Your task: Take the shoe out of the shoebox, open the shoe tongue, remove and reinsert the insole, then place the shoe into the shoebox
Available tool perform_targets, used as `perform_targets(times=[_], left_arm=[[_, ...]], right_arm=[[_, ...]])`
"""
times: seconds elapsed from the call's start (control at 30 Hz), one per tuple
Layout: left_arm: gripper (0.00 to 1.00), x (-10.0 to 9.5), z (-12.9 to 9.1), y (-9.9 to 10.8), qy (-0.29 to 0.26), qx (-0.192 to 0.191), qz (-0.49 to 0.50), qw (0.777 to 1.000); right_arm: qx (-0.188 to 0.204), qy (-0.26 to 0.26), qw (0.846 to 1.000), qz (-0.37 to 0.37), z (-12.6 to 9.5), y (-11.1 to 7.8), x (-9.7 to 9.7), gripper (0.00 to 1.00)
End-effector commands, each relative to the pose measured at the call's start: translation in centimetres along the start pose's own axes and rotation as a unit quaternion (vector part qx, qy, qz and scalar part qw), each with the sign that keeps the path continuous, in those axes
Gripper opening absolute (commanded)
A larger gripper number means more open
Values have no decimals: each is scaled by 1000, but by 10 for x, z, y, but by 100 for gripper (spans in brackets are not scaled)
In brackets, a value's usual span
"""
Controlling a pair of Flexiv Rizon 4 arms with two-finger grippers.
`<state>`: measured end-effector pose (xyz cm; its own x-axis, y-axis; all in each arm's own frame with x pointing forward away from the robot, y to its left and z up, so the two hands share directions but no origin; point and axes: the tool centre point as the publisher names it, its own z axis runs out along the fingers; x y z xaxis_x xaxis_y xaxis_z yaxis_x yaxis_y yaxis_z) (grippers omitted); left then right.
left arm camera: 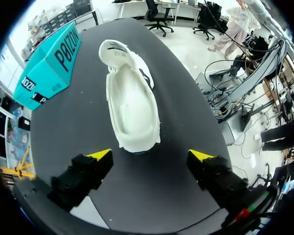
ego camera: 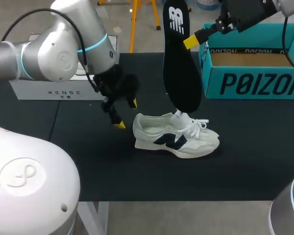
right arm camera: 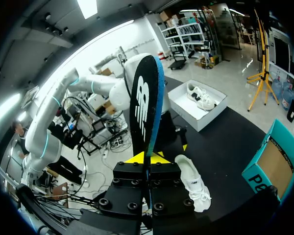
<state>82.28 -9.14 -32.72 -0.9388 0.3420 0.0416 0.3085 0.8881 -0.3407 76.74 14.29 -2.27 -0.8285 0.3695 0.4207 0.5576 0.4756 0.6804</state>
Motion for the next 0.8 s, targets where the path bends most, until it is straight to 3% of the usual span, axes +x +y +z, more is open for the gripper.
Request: perform_targets(times=[0.03, 0.17, 0.43, 0.8], left_arm=[[100, 1, 2, -3, -1, -50, -3, 999], [100, 1, 2, -3, -1, -50, -3, 999], [100, 1, 2, -3, -1, -50, -3, 999], [100, -3, -1, -8, -12, -50, -2, 999]], right_arm=[[0, -2, 1000, 1, 1, 0, 0, 0], [-6, 2, 1000, 5, -6, 0, 5, 0], [1, -15, 1000, 11, -38, -4, 36, 0], [3, -32, 999, 21, -41, -6, 40, 0]])
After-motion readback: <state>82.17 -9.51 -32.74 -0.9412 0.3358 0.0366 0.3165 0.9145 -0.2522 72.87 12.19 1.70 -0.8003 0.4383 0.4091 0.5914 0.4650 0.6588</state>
